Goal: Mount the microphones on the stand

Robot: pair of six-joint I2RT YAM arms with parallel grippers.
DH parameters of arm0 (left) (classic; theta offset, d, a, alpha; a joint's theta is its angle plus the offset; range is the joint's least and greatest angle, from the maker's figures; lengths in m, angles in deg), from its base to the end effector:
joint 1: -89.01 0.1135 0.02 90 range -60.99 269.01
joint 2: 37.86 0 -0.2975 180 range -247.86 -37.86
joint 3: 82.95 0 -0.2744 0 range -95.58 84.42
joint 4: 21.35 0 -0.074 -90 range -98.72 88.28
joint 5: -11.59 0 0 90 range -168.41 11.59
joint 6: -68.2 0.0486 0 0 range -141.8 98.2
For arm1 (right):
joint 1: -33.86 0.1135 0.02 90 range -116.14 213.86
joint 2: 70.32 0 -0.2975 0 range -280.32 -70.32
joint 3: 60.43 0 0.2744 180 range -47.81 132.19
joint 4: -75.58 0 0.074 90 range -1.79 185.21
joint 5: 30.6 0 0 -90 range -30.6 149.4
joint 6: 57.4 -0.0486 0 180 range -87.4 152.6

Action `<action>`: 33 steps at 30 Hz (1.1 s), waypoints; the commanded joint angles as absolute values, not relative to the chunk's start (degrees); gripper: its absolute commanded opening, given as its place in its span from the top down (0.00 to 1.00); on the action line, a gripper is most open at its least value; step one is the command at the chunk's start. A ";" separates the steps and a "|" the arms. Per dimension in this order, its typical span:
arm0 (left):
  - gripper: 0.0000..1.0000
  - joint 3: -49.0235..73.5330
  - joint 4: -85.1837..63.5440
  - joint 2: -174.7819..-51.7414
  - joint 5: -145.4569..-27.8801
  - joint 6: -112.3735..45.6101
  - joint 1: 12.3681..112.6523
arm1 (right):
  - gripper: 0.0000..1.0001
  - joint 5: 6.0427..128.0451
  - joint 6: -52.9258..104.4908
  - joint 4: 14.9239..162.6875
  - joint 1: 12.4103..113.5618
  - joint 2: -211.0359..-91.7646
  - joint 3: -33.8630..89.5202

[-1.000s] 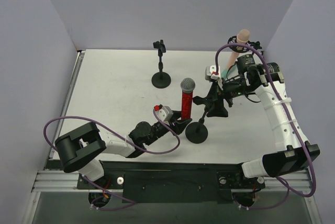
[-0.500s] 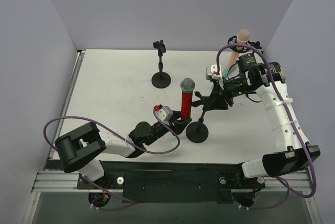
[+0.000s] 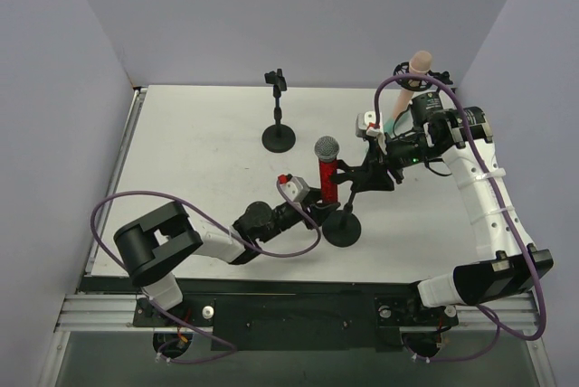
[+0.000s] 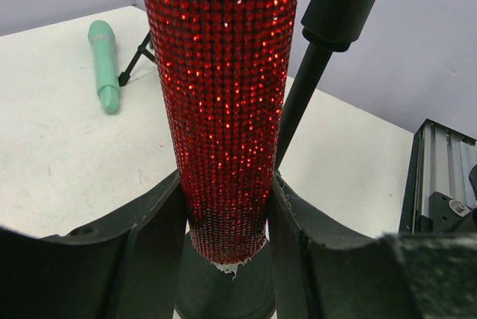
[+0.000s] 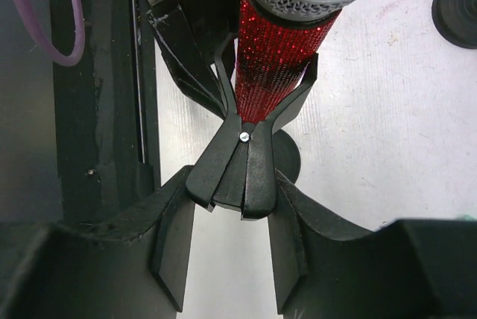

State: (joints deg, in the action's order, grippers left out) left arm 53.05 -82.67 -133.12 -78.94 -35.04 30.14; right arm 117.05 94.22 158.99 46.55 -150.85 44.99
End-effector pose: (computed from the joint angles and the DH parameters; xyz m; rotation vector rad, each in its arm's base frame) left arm 0.1752 -0.2910 0.2171 0.5808 1.3596 -1.0436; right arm 0.2565 0.0998 0.4371 -1.5460 1.4944 0.8163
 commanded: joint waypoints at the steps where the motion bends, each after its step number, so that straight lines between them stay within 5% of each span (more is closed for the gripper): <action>1: 1.00 49.01 -101.88 -135.76 -81.48 -36.13 30.65 | 0.94 121.19 94.91 162.92 46.78 -151.71 43.87; 27: 1.00 42.41 -77.63 -127.42 -95.46 -35.34 36.62 | 0.95 119.17 96.40 167.93 46.78 -154.78 44.83; 33: 1.00 44.52 -76.39 -124.61 -94.84 -35.86 38.03 | 0.87 119.34 96.14 168.10 46.78 -154.87 44.92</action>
State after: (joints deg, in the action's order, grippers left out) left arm 45.75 -73.62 -128.55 -93.48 -35.17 37.31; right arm 119.35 95.10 159.93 45.91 -152.73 45.47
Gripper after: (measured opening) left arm 0.515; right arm 0.360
